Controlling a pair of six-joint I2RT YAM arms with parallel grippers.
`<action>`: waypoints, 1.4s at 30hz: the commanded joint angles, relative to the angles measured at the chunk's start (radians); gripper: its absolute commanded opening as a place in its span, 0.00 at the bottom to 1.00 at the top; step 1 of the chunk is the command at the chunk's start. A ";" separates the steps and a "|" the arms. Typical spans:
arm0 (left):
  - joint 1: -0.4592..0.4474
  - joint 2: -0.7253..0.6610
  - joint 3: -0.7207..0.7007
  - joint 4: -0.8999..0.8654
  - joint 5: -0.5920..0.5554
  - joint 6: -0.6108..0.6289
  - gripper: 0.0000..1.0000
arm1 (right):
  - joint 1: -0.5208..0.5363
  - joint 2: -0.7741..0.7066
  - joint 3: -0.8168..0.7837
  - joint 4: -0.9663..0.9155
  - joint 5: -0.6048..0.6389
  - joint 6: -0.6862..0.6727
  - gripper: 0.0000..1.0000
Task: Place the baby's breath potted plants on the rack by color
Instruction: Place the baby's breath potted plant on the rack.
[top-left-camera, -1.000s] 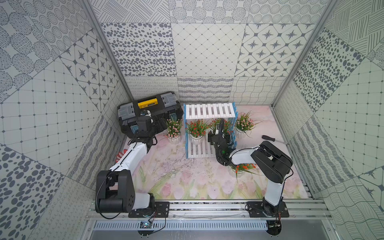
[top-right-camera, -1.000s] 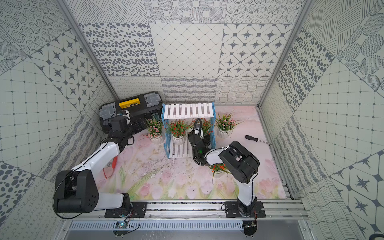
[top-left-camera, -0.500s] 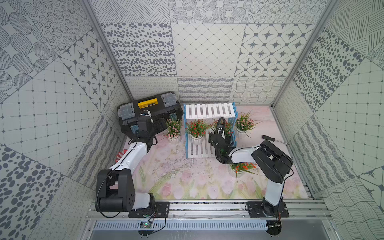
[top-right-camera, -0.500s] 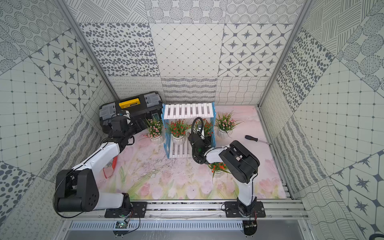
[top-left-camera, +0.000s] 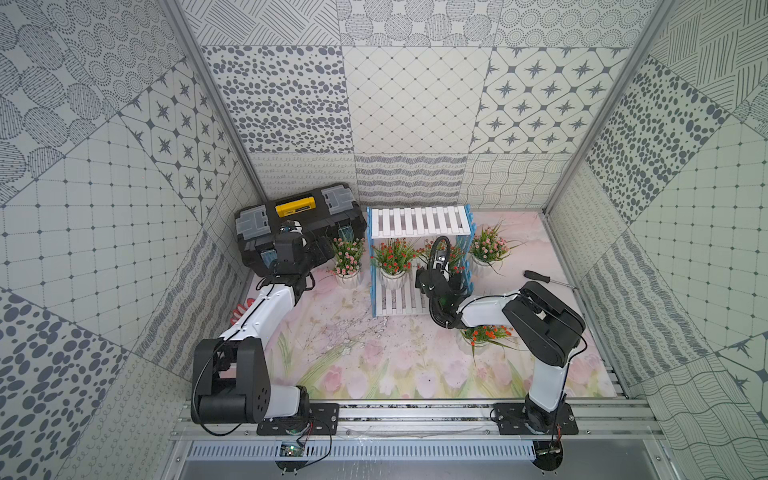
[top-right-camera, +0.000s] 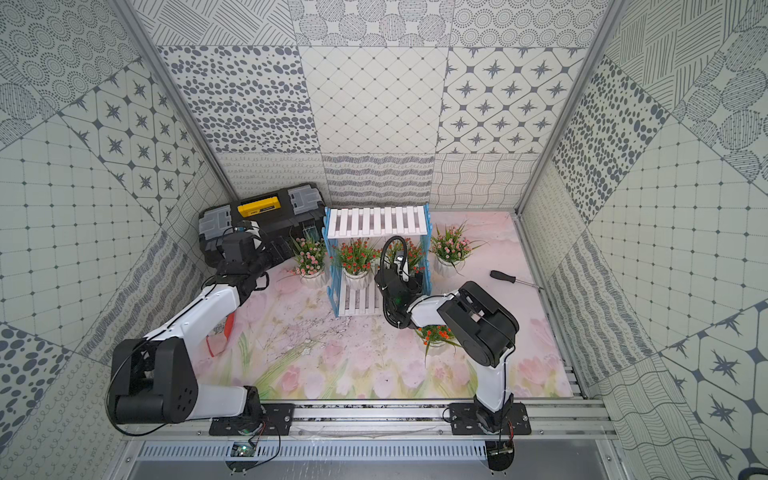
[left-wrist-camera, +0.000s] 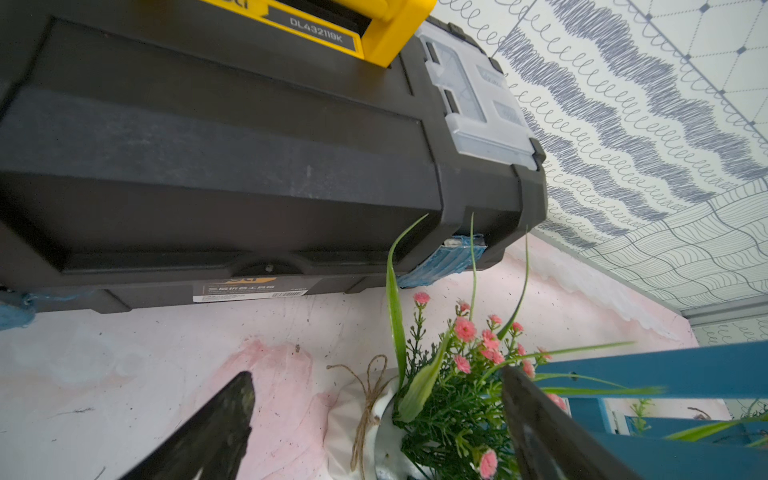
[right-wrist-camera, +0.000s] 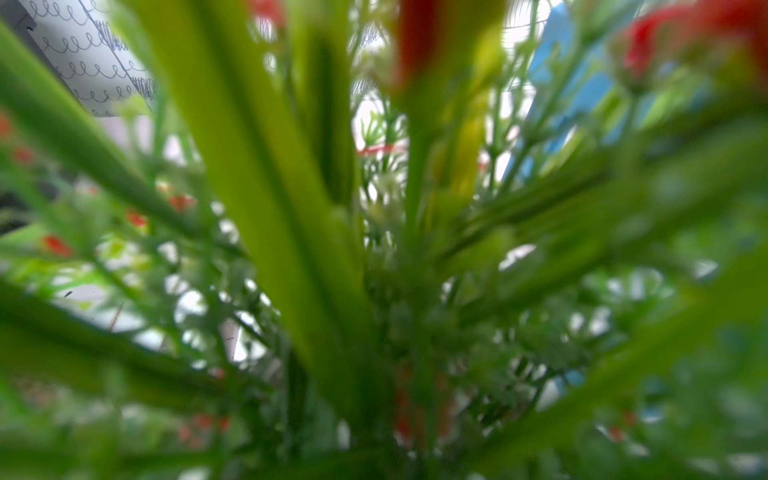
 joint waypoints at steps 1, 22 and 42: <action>0.002 0.000 -0.010 0.048 0.021 -0.008 0.93 | 0.012 -0.030 -0.005 -0.003 0.017 0.018 0.98; 0.000 -0.028 -0.020 0.037 0.019 -0.017 0.93 | 0.087 -0.109 -0.095 0.009 0.051 -0.003 0.98; -0.003 -0.041 -0.013 -0.009 -0.005 -0.013 0.93 | 0.247 -0.249 -0.179 -0.101 0.053 0.025 0.98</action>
